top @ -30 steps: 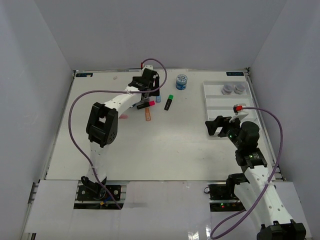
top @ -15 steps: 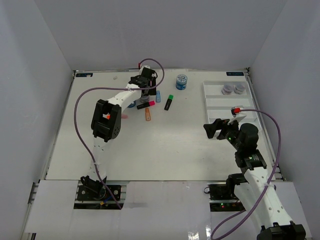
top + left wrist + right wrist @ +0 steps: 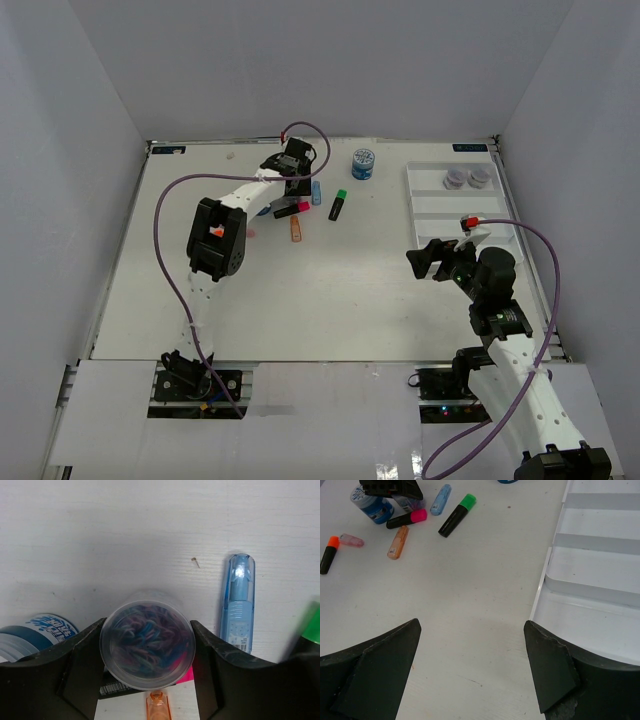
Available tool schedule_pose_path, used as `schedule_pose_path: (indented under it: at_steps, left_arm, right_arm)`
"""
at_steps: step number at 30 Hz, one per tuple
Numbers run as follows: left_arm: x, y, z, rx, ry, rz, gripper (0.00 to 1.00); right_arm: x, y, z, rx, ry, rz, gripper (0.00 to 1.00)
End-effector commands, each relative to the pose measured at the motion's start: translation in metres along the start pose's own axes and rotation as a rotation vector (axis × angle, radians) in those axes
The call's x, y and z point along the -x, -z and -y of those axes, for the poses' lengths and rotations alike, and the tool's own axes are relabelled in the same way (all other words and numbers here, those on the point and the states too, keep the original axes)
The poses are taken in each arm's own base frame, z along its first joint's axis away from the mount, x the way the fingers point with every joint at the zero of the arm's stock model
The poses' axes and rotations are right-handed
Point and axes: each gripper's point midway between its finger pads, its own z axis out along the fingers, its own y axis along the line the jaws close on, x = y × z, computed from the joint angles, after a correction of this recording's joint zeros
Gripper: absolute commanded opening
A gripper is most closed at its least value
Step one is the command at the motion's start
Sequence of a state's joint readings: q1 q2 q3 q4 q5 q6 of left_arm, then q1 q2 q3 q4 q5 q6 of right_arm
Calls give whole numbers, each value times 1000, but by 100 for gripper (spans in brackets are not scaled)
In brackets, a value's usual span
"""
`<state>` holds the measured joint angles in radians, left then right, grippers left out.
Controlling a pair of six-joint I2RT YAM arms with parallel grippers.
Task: Sort the stationery into containers
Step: Pick up the stationery from the center of the board, then place the stationery at the center of the board.
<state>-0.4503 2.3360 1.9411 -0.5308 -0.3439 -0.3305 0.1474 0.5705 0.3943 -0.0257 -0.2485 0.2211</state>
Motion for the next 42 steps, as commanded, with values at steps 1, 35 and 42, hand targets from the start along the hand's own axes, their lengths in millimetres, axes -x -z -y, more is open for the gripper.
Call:
schedule_pose_path:
  at_steps: [1, 35, 42]
  left_arm:
    - [33, 17, 9, -60, 20, 64, 66]
    - [-120, 171, 180, -432, -197, 13, 84]
    - [-117, 178, 176, -434, -183, 23, 98]
  right_arm:
    - [6, 0, -5, 27, 28, 27, 90]
    - [-3, 5, 3, -53, -21, -70, 94]
    - [0, 0, 2, -61, -11, -104, 94]
